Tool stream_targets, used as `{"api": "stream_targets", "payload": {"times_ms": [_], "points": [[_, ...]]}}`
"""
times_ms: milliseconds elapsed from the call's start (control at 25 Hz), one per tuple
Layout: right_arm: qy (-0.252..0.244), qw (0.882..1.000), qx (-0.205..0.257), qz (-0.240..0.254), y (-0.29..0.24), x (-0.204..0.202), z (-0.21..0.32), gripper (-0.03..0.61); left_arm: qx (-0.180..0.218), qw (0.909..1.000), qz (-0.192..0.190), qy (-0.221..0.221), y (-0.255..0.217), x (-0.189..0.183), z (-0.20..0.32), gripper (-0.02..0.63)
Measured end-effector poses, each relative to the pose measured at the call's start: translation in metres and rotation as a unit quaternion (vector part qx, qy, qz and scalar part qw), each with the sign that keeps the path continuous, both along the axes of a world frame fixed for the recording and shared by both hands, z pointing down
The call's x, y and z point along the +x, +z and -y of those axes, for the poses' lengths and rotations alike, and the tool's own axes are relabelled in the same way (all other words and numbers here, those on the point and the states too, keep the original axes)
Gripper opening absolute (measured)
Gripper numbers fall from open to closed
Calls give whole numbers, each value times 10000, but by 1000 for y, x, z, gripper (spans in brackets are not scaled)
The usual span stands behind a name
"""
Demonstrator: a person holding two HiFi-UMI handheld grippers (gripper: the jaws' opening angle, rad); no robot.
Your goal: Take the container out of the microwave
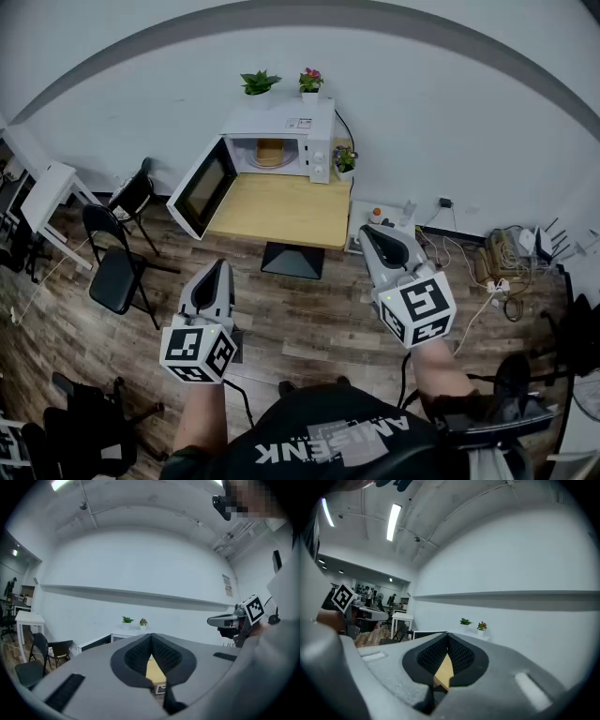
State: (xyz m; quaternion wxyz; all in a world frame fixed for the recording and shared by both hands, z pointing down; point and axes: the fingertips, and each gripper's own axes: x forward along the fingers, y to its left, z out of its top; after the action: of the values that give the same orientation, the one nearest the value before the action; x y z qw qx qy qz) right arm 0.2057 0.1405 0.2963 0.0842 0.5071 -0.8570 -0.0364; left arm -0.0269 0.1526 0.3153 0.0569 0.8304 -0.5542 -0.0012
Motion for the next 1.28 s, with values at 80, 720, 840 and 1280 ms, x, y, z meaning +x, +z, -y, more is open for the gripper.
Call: {"api": "stream_targets", "payload": {"times_ms": [80, 720, 840, 1280], "points": [[1, 10000, -7, -5, 1, -1, -1, 6, -1, 10000, -6, 6, 1, -1, -1, 2], [-63, 10000, 34, -70, 4, -23, -4, 6, -71, 10000, -55, -17, 11, -24, -6, 2], [-73, 9999, -16, -154, 7, -37, -2, 6, -125, 9999, -88, -35, 16, -40, -6, 2], [-29, 9996, 0, -266, 17, -97, 7, 6, -91, 9999, -45, 124, 30, -94, 3, 2]]}}
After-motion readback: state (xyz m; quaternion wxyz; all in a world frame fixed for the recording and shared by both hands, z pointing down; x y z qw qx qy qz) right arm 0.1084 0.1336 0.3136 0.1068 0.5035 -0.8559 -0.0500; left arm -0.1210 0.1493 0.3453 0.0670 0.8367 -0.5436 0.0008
